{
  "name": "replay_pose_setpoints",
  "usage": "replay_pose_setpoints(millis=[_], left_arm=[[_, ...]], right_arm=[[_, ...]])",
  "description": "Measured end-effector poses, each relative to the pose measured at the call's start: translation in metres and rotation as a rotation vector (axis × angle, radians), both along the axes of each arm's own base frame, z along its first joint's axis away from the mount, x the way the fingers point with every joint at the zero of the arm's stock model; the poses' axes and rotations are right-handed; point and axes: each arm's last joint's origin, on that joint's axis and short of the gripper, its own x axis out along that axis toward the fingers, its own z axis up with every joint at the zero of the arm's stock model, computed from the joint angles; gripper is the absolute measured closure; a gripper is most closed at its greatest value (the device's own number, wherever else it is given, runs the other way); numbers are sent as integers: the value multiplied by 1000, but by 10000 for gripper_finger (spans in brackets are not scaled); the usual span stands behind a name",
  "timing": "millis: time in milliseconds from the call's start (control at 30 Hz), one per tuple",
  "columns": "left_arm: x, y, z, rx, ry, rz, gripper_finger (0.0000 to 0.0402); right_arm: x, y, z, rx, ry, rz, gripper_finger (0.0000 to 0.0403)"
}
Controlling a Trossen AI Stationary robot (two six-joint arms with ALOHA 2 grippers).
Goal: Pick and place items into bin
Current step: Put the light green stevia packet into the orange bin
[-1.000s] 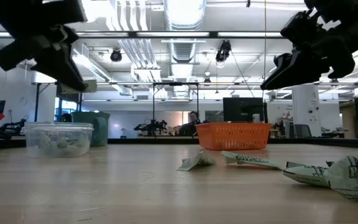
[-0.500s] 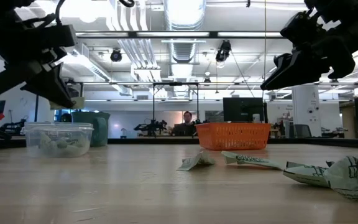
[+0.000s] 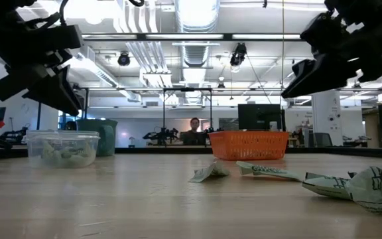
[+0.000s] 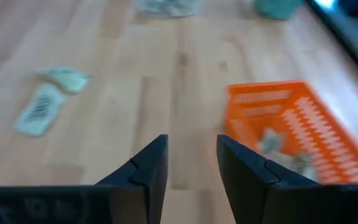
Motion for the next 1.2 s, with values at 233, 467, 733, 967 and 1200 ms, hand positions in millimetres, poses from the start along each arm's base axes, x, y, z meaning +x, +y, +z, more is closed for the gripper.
replay_pose_setpoints(millis=[233, 467, 733, 967, 1200], left_arm=[[5, -4, 8, -71, -31, -11, 305], [6, -5, 11, -88, -31, -17, 305], [7, -6, 11, -91, -35, -17, 305], [7, -6, 11, -92, -37, -17, 305], [8, -6, 11, -98, -46, -18, 305]], right_arm=[[-3, 15, -1, 156, 42, 133, 280], [-21, 31, -18, 362, 292, 17, 282], [-32, 43, -23, 514, 400, -91, 285], [-40, 50, -24, 565, 474, -206, 285], [-47, 51, -28, 580, 513, -324, 285]])
